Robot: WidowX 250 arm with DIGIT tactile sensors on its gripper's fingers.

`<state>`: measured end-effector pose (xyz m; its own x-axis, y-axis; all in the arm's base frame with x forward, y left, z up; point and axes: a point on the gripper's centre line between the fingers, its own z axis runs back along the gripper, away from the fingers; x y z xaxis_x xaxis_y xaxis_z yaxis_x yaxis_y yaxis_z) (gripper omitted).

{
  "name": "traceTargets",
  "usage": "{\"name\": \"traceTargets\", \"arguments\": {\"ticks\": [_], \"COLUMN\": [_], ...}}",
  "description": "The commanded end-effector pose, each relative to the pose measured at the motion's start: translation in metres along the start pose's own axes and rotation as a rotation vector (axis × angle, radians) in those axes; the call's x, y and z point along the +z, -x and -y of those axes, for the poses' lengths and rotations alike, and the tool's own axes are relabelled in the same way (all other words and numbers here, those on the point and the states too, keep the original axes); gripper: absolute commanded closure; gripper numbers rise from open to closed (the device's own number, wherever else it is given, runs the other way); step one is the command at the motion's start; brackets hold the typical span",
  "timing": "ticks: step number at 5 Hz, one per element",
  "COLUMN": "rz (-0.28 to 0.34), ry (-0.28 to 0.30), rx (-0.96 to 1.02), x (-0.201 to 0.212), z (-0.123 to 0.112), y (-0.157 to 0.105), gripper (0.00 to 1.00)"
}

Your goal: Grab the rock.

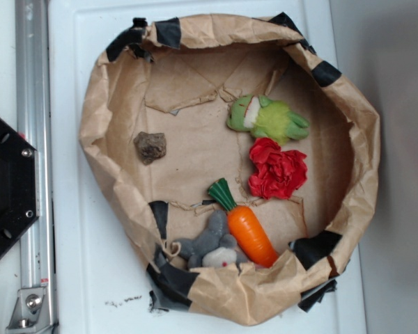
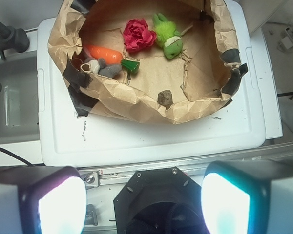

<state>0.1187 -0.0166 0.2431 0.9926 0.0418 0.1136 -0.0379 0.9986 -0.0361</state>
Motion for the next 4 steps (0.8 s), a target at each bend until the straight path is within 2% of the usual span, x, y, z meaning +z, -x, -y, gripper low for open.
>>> {"name": "traceTargets", "arguments": {"ticks": [1,2,3,4], "rz": [0.000,0.032,0.048,-0.011], "ry": [0.000,-0.051,0.061,0.036], "rx": [0.000,-0.013,-0.050,-0.079], "x": [0.000,-0.016,-0.059,-0.114], "z": [0.000,-0.018,-0.034,-0.040], "y": [0.000,-0.049,-0.096,-0.126], "gripper": [0.00,0.00,0.00,0.00]}}
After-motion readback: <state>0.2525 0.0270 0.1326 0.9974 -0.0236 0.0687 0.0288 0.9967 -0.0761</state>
